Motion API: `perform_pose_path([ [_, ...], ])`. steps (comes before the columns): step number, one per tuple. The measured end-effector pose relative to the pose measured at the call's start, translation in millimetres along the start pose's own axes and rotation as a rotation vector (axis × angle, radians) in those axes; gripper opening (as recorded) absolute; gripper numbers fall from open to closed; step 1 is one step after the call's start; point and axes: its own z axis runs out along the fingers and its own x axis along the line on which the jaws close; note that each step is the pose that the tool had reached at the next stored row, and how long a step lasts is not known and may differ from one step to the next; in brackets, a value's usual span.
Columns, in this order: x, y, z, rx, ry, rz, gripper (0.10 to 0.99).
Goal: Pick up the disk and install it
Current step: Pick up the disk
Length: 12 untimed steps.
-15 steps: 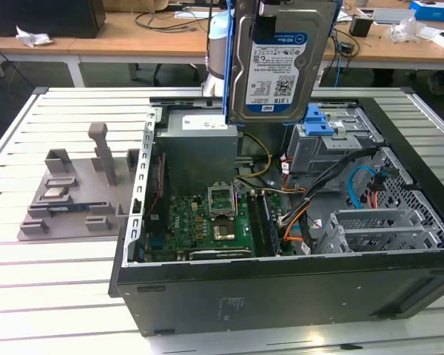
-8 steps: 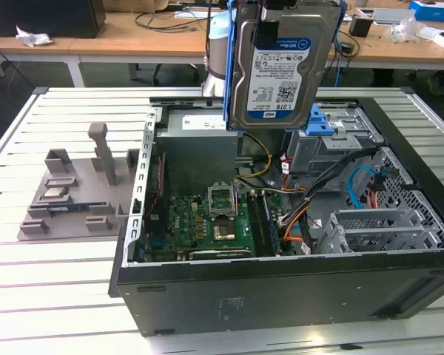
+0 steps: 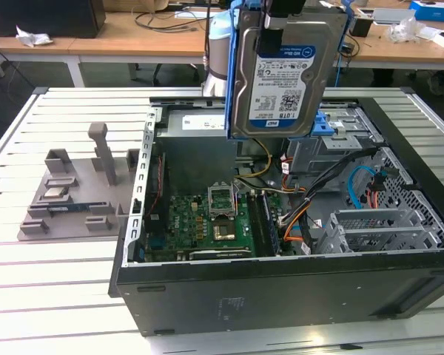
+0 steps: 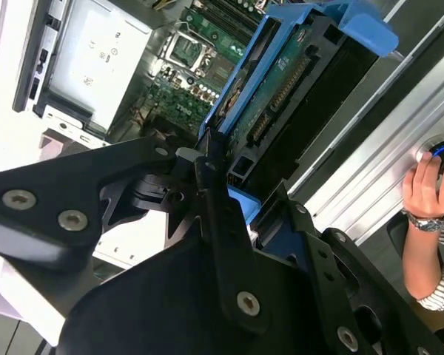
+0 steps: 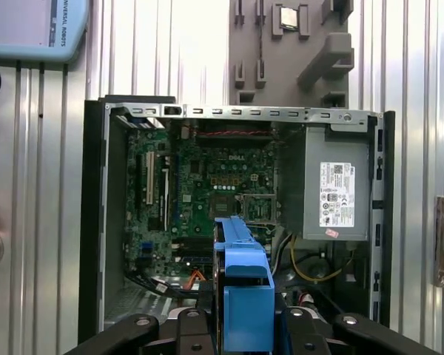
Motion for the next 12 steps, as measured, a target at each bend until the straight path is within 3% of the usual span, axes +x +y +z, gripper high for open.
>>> perform_pose_path([
  [12,25.1,0.6,0.3,0.0,0.0,0.0,0.369],
])
